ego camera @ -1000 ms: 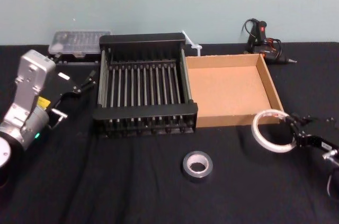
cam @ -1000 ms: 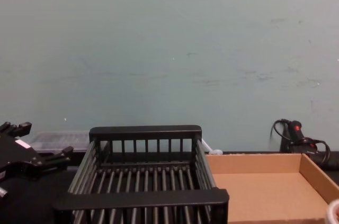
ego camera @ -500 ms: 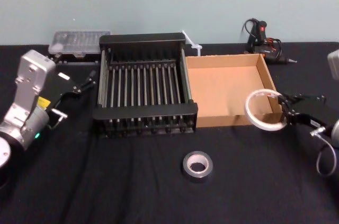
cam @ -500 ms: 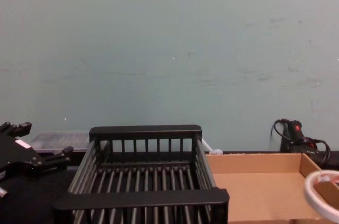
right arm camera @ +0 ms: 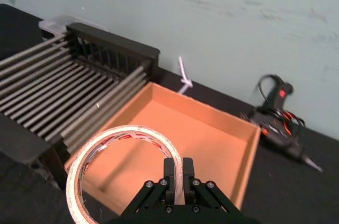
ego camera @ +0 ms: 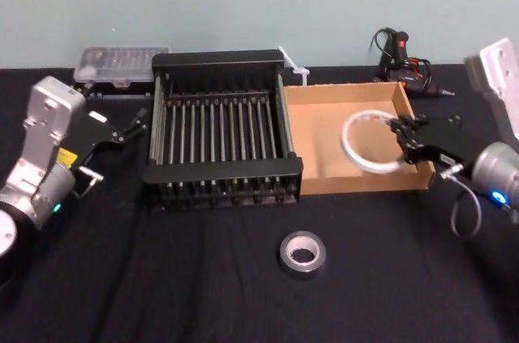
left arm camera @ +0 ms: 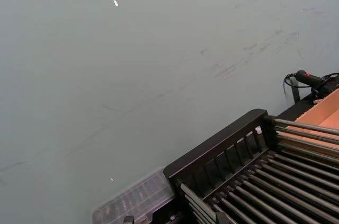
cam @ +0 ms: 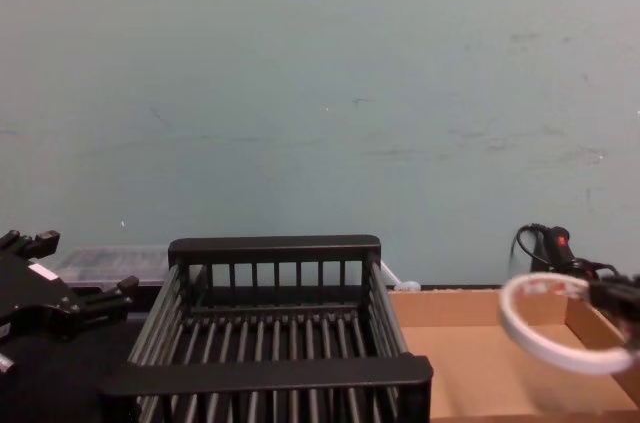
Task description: Pick up the white tape and place it into the black box , Pick up the silver tape and place it into the brown box.
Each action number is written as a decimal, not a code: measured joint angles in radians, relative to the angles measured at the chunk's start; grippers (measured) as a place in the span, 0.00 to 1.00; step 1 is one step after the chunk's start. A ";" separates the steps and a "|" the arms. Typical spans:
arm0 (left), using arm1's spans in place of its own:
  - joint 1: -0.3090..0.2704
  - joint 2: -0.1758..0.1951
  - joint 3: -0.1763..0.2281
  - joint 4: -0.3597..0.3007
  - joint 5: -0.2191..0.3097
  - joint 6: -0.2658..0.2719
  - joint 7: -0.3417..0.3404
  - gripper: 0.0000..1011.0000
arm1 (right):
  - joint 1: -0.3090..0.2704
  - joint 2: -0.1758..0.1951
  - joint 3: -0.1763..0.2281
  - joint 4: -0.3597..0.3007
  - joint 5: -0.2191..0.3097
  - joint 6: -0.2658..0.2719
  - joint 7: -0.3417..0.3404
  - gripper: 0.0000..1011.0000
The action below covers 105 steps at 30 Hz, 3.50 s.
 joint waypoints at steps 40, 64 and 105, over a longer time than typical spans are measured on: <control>0.000 0.000 0.000 0.000 0.000 0.000 0.000 0.99 | 0.275 -0.164 -0.215 0.188 -0.101 -0.056 0.097 0.09; 0.000 0.000 0.000 0.000 0.000 0.000 0.000 0.99 | 0.303 -0.197 -0.235 0.224 -0.112 -0.069 0.096 0.12; 0.000 0.000 0.000 0.000 0.000 0.000 0.000 0.99 | 0.299 -0.194 -0.233 0.218 -0.109 -0.065 0.095 0.99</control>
